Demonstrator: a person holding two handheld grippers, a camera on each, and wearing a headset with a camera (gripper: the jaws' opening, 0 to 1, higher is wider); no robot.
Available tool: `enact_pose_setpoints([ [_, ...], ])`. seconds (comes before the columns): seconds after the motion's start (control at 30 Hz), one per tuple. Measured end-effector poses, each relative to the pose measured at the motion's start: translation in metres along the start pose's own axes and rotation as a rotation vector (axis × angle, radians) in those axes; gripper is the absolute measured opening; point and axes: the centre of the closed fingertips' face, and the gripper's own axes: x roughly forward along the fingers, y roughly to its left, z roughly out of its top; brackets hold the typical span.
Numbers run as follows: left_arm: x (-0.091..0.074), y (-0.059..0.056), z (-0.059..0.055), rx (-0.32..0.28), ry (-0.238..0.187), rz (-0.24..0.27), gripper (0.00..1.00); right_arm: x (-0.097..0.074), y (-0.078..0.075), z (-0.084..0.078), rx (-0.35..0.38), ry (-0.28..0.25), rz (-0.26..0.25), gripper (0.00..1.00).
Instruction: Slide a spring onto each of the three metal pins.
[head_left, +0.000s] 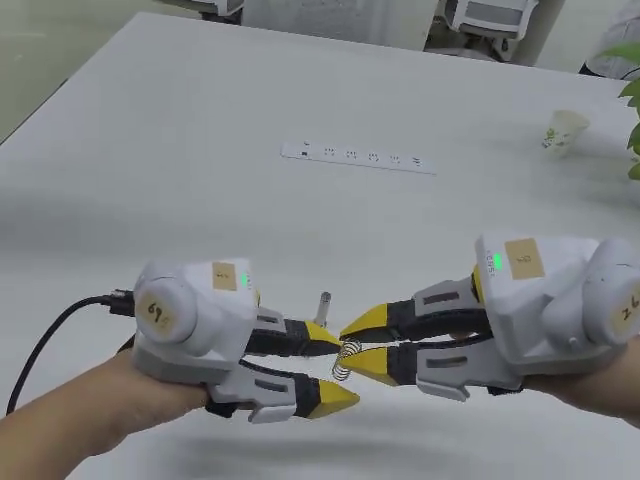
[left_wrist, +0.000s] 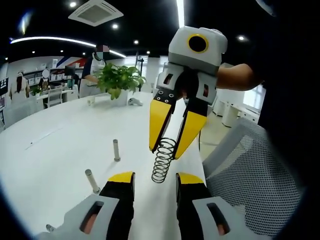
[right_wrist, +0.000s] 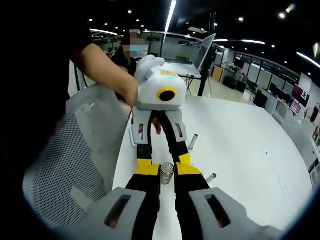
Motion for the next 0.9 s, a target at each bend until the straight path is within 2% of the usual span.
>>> enact_pose_setpoints([
  [0.4, -0.008, 0.008, 0.000, -0.009, -0.003, 0.044, 0.39, 0.000, -0.005, -0.001, -0.006, 0.004, -0.022, 0.07],
  [0.57, -0.017, 0.014, -0.001, -0.011, -0.003, 0.069, 0.43, -0.001, -0.006, -0.001, -0.005, 0.004, -0.026, 0.07],
  [0.9, -0.033, 0.026, 0.001, -0.028, -0.034, 0.130, 0.61, 0.000, -0.007, -0.005, -0.008, 0.014, -0.034, 0.07],
])
